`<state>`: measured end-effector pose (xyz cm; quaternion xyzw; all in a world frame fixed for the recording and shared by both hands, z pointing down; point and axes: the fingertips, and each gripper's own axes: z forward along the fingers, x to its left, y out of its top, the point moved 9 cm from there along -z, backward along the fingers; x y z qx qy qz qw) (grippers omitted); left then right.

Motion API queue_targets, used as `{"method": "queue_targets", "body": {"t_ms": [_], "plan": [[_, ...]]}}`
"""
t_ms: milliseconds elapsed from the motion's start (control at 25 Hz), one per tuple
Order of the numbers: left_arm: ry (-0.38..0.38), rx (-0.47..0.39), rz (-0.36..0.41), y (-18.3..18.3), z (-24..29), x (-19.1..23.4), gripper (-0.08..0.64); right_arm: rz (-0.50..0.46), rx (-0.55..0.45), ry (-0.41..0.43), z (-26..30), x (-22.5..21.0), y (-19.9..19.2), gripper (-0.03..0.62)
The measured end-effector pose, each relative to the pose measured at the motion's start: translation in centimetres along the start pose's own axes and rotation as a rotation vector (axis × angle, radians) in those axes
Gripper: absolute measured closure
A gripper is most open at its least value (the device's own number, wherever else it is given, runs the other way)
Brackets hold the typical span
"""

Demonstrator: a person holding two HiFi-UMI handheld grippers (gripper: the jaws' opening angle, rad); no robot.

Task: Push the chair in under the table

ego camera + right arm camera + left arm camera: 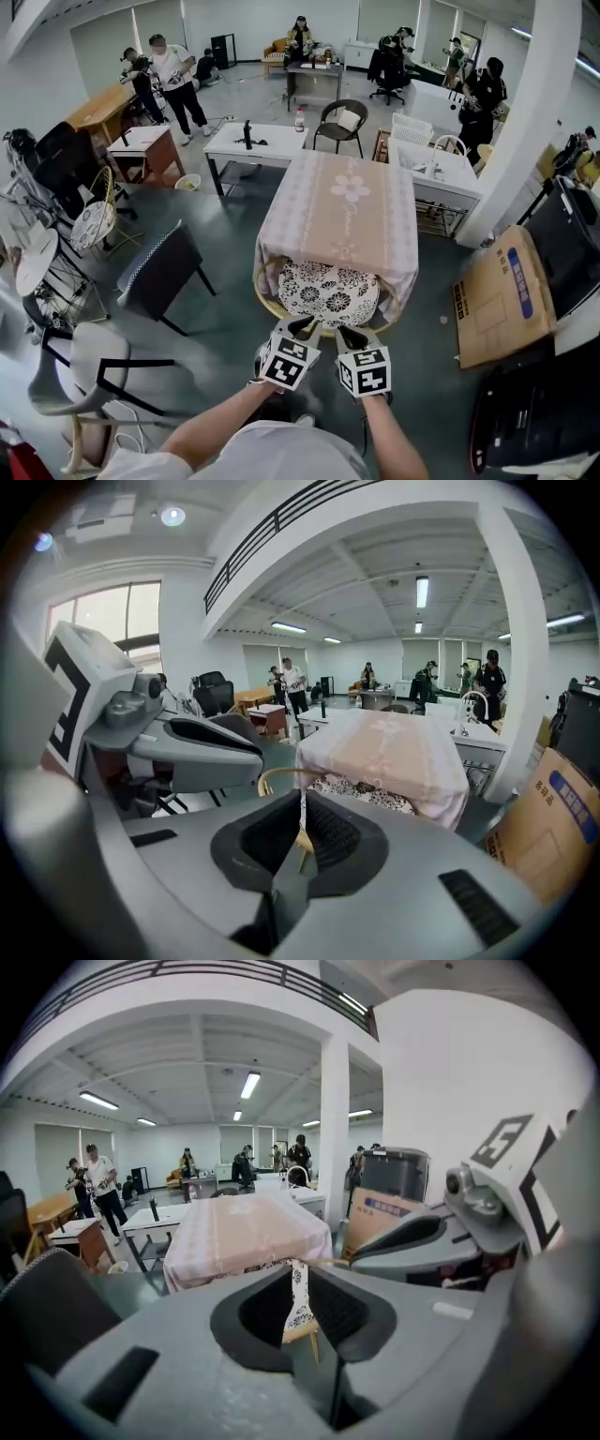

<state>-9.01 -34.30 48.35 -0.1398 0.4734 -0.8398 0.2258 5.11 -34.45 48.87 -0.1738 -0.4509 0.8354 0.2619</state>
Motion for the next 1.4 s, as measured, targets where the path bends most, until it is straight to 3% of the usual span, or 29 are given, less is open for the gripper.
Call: {"method": "queue_targets", "body": {"t_ms": [280,560,1400], "plan": [[0.005,-0.108,-0.078,2.3,-2.1,-1.7,0.550,0.041,-0.128,0.018,-3.0,1.4,2.3,0.587],[0.009,-0.148,-0.098,3.9,-2.9,-2.6,0.554,0.069,-0.207,0.029,-4.9,1.6,3.5,0.589],[0.001,-0.138,-0.095,3.9,-2.5,-4.1,0.554,0.080,-0.210,0.012,-5.4,0.8,3.1,0.589]]}}
